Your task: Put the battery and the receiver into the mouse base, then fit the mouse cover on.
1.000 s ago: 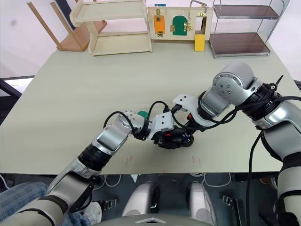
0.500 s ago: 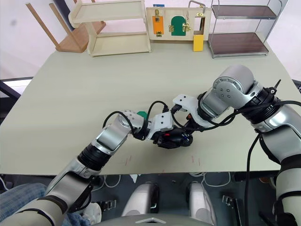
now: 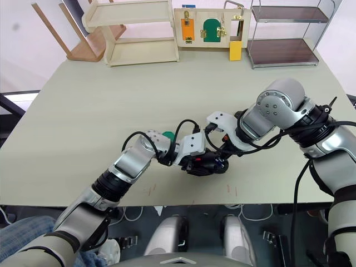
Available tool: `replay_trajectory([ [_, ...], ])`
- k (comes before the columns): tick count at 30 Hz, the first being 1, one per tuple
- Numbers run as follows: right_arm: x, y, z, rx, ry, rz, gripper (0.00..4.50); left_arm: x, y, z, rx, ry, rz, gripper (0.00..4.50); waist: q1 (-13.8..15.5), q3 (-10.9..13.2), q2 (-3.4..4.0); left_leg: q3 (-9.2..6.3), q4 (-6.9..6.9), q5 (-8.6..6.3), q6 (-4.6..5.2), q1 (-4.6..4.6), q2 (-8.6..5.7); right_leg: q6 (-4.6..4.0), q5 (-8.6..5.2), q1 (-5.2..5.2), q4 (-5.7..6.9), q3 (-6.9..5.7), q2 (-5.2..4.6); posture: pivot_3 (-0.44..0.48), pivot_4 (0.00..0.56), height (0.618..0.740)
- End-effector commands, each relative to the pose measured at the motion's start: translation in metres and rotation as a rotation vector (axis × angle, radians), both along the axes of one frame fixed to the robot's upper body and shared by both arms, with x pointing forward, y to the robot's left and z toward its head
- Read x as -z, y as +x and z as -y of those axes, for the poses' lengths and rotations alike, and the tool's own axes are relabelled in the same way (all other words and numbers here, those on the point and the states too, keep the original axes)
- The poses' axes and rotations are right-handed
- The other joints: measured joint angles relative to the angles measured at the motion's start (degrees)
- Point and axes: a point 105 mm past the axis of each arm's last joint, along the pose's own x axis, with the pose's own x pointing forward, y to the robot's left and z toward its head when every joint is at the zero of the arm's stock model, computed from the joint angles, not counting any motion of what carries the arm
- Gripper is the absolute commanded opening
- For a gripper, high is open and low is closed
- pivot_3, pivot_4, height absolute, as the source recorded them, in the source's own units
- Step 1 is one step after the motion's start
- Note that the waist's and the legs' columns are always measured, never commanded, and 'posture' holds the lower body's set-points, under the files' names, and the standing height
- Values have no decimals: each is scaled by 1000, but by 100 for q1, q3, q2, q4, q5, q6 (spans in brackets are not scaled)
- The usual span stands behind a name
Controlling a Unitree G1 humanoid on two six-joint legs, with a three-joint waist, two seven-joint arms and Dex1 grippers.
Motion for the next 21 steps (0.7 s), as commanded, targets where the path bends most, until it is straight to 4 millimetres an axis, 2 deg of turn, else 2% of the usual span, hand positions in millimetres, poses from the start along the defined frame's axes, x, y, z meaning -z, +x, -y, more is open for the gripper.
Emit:
replay_trajectory([
  [1, 1, -10, -11, -46, 46, -52, 0, 4, -4, 3, 17, 10, -25, 2970, 0, 0, 0, 0, 0, 0, 0, 0, 0, 0, 0, 0, 0, 0, 0, 0, 150, 740],
  [8, 2, 5, -2, -13, -44, 85, 0, 4, -4, 2, 14, 14, -24, 2970, -14, -1, 0, 0, 0, 0, 0, 4, 1, 0, 0, 1, 1, 1, 0, 0, 150, 740],
  [21, 1, 4, -6, -45, -35, 104, 0, 5, -5, 2, 17, 15, -27, 2970, -11, 0, 0, -2, 2, 0, 0, 5, 1, 0, 1, 0, 2, 2, 1, 0, 150, 740],
])
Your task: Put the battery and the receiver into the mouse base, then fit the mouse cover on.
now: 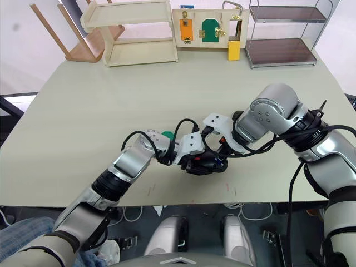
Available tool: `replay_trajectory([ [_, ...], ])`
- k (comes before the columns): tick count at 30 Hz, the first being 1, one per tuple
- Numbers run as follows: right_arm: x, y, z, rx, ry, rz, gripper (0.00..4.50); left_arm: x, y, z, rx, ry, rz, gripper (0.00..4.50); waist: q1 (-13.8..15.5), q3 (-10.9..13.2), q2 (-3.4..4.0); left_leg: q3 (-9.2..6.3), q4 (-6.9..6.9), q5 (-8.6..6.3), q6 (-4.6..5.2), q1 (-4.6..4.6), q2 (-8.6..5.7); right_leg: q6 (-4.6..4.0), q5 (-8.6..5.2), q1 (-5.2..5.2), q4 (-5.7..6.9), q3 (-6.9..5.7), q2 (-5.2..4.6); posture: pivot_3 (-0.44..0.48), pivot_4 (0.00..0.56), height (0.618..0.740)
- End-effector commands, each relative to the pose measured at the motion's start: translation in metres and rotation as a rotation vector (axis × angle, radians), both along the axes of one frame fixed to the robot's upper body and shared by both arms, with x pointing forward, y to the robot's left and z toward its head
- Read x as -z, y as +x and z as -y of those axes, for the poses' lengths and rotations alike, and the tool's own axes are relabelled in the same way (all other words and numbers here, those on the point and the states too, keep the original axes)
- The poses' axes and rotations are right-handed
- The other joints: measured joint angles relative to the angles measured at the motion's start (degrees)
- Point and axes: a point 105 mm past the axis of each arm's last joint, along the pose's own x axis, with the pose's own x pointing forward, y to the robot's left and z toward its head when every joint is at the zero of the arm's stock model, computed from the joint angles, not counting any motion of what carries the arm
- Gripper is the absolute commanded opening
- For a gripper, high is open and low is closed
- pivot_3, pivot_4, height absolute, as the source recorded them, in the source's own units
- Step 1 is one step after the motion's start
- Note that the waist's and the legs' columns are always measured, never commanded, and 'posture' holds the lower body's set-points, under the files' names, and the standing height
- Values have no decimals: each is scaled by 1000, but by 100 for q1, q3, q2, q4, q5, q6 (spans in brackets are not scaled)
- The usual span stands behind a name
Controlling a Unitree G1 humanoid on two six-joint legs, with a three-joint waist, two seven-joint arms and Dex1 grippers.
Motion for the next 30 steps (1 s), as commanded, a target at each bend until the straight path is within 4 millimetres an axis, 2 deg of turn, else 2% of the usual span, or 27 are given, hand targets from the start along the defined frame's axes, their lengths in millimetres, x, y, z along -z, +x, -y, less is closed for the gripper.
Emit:
replay_trajectory([
  [1, -3, 0, 0, -6, 10, 15, 0, 5, -6, 4, 31, 12, -23, 2970, 1, 0, 0, 0, 0, 0, 0, 0, 0, 0, 0, 0, 0, 0, 0, 0, 150, 740],
  [8, -1, -1, 3, -3, 5, 7, 0, 6, -6, 3, 32, 14, -24, 2970, 3, 0, 0, 0, 0, 0, 0, 0, 0, 0, 0, 0, 0, 0, 0, 0, 150, 740],
  [11, -3, -1, 4, -5, 6, 11, 953, 6, -5, 4, 33, 15, -24, 2970, 7, 0, 0, 0, 0, 0, 0, -1, 0, 0, -1, 0, 0, 0, 0, 0, 150, 740],
  [13, -4, -1, 3, -6, 11, 13, 2081, 6, -5, 4, 34, 15, -25, 2970, 10, 0, 0, 0, -1, 0, 0, -1, -1, 0, -1, 0, -1, 0, -1, 0, 150, 740],
  [14, -5, -1, 3, -7, 15, 13, 2285, 6, -5, 4, 34, 15, -25, 2970, 14, 0, 0, 0, -1, 0, 0, -1, -1, 0, -1, 0, -1, 0, 0, 0, 150, 740],
  [15, -6, -1, 3, -9, 19, 13, 2677, 6, -5, 3, 34, 15, -26, 2970, 15, 0, 0, 1, -1, 0, 0, -5, -1, 0, -1, -1, -1, 0, -1, 0, 150, 740],
  [24, -21, -4, 15, 1, 67, 1, 2677, 7, -3, 2, 27, 17, -25, 2970, 21, 1, 0, 0, -2, 0, 0, -10, -3, 0, -1, -2, -9, -2, -2, 0, 150, 740],
  [30, -32, -21, 30, -36, 123, -23, 2677, 7, -3, 0, 28, 24, -23, 2970, 32, 3, 1, -4, -2, 0, 0, -18, -3, 1, -1, -6, -13, -6, -3, 0, 150, 740],
])
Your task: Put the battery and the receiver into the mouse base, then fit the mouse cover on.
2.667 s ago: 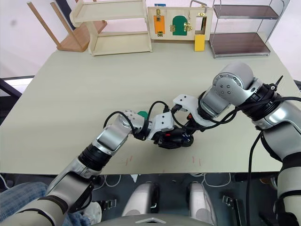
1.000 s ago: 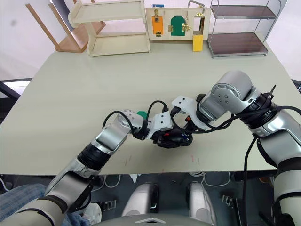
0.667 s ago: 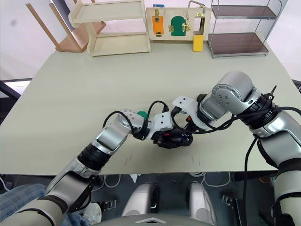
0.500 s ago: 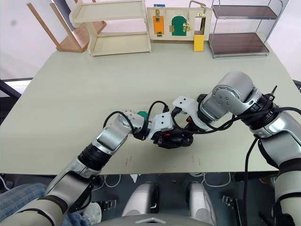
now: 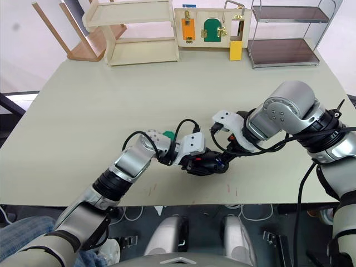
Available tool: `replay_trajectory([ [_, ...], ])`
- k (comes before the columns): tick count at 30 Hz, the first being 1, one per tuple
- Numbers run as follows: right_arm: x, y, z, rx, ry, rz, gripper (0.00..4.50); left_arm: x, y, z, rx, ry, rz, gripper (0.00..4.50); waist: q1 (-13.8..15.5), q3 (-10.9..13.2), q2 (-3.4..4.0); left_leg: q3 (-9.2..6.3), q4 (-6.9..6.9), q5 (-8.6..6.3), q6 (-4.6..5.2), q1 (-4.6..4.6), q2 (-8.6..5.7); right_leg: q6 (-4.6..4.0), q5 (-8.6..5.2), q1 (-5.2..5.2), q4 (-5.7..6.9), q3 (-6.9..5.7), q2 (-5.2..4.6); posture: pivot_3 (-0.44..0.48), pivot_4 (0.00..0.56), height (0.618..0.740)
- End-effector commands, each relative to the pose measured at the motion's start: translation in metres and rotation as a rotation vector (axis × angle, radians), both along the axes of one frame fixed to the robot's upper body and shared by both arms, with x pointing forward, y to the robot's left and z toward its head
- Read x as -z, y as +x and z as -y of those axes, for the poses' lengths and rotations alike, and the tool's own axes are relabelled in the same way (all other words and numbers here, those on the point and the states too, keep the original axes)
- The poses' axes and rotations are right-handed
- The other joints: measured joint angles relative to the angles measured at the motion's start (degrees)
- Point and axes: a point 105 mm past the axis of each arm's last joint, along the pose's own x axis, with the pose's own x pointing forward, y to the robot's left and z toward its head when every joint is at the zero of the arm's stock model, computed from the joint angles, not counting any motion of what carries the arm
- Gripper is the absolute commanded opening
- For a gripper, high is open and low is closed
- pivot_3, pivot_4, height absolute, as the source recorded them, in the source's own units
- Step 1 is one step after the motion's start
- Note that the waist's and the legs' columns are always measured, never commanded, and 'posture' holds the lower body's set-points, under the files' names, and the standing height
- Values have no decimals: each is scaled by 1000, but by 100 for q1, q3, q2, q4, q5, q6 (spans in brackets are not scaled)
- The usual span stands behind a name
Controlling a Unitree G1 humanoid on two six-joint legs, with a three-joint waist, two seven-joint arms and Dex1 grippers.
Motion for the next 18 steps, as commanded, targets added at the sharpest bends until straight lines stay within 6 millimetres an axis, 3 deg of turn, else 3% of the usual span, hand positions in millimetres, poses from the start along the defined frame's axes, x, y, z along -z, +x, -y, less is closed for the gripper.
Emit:
replay_trajectory([
  [1, -10, -9, 4, -32, 65, 13, 2677, 6, -2, -2, 3, 27, -20, 2970, -1, 0, -1, 0, 0, 0, 0, 0, 0, 0, 0, 0, -1, 1, 0, 0, 150, 740],
  [6, -14, -5, 13, -24, 216, 99, 2677, 3, -2, -5, 7, 42, -1, 2970, -7, 1, -2, 3, 2, 0, 0, -1, 0, 0, 0, 0, 1, -1, 1, 0, 150, 740],
  [11, -17, -15, 24, -102, 348, 159, 2677, 2, -2, -5, -9, 44, 2, 2970, -15, 1, -3, 5, 0, 0, 0, -1, -1, 2, -1, -1, -1, 0, 2, 0, 150, 740],
  [15, -16, -17, 30, -133, 439, 238, 1480, 2, -2, -7, -12, 48, 1, 2970, -10, 2, -4, 10, 1, 0, 0, 4, 0, 2, -1, 2, 2, 1, 6, 0, 150, 740],
  [18, -11, -20, 31, -158, 524, 300, 46, 2, -2, -7, -18, 46, -4, 2970, -18, 2, -4, 13, 2, 0, 0, 7, 0, 4, -2, 5, 3, 3, 6, 0, 150, 740],
])
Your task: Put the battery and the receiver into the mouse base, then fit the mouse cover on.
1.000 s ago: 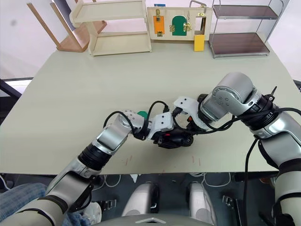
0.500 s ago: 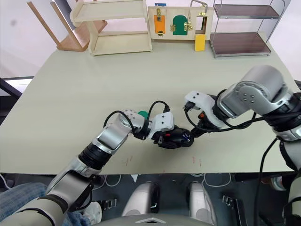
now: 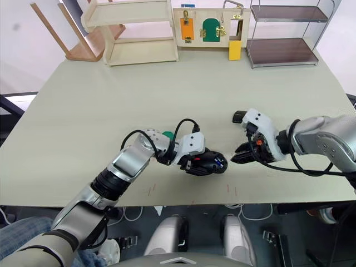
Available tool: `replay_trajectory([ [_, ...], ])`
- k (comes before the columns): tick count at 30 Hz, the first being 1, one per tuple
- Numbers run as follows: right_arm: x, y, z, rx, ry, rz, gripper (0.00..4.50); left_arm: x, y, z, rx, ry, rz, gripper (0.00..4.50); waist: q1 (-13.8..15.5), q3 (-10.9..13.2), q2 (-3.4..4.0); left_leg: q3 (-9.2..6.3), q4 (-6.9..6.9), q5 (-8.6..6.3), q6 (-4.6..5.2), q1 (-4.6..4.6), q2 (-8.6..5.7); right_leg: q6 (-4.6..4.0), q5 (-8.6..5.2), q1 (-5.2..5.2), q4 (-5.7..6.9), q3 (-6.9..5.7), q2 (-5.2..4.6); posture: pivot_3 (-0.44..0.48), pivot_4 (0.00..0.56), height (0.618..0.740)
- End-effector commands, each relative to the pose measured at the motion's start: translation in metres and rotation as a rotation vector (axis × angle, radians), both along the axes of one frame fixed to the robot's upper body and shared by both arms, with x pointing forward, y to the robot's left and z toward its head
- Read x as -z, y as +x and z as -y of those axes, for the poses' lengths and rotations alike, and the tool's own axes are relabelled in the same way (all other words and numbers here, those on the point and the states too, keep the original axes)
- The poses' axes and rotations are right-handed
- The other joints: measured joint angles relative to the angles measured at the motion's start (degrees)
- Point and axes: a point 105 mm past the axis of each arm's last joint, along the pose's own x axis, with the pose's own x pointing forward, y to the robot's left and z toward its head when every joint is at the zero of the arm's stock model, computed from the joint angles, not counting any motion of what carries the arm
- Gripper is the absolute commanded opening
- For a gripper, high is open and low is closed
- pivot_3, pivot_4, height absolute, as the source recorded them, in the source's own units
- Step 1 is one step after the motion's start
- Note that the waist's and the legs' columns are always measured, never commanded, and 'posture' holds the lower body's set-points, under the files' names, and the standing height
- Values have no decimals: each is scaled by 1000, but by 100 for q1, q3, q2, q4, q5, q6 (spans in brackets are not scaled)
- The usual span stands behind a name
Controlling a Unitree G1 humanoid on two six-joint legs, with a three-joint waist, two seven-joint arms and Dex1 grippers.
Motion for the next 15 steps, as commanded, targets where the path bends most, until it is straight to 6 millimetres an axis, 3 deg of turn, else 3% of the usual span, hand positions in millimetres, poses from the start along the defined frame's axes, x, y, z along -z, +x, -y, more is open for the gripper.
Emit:
replay_trajectory([
  [1, -11, -3, -1, -66, 119, 162, 46, 5, -3, -3, -4, 24, -9, 2970, 0, 0, 0, 0, -1, 0, 0, 3, 0, 1, 0, 1, 0, 3, 0, 0, 150, 740],
  [8, 5, 2, 2, -77, 232, 391, 46, 8, -4, -6, 0, 34, -15, 2970, 4, 0, -2, 6, 2, 0, 0, 9, 0, 9, -4, 5, 4, 6, 5, 0, 150, 740],
  [15, 26, 2, -9, -94, 264, 414, 46, 9, -3, -5, -3, 35, -13, 2970, 12, -1, -2, 7, 3, 1, -1, 13, 0, 2, -1, 8, 6, 4, 7, 0, 150, 740],
])
